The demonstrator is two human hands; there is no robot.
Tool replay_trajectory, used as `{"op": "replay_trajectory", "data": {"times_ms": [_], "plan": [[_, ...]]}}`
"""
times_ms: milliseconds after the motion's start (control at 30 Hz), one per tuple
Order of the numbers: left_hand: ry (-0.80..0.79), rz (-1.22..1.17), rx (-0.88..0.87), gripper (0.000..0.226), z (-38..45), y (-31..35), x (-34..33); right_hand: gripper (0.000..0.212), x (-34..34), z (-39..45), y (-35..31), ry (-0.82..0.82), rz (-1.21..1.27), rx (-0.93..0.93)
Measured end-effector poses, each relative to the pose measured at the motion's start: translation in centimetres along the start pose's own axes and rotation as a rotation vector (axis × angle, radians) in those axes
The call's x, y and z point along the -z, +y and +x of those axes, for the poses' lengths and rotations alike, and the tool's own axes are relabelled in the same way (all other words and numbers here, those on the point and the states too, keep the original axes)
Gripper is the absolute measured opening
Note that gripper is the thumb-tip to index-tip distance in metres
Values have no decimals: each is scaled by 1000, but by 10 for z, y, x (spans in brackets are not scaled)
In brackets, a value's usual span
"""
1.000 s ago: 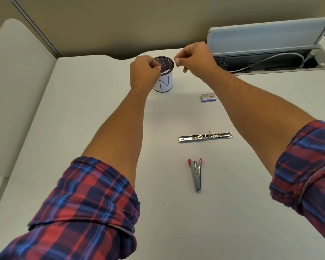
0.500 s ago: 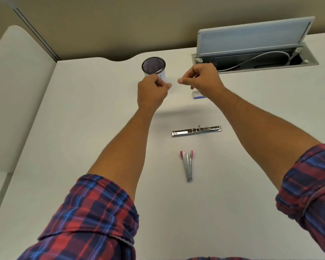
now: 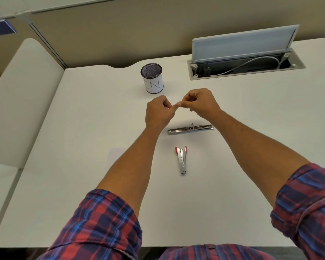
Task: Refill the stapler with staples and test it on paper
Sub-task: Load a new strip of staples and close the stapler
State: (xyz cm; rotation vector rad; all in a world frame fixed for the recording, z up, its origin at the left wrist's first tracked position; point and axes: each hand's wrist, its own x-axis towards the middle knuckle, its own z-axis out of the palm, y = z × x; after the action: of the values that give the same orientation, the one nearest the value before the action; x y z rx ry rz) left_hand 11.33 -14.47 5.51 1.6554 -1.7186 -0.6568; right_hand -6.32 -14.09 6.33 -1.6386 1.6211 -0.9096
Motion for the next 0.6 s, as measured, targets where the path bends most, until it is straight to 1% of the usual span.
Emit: {"op": "replay_trajectory", "data": {"times_ms": [300,467,600], "plan": [[-27,33,16,39,-37,3,0,25,-3,-34,8,-58,-27,7],[-45,28,26,40,-59,2,-2,21,-6,-54,11,-64,-17,15],[-71,24,61,35,-77,-4,-5,21,-10,-70,18,-77,7,-8]]}}
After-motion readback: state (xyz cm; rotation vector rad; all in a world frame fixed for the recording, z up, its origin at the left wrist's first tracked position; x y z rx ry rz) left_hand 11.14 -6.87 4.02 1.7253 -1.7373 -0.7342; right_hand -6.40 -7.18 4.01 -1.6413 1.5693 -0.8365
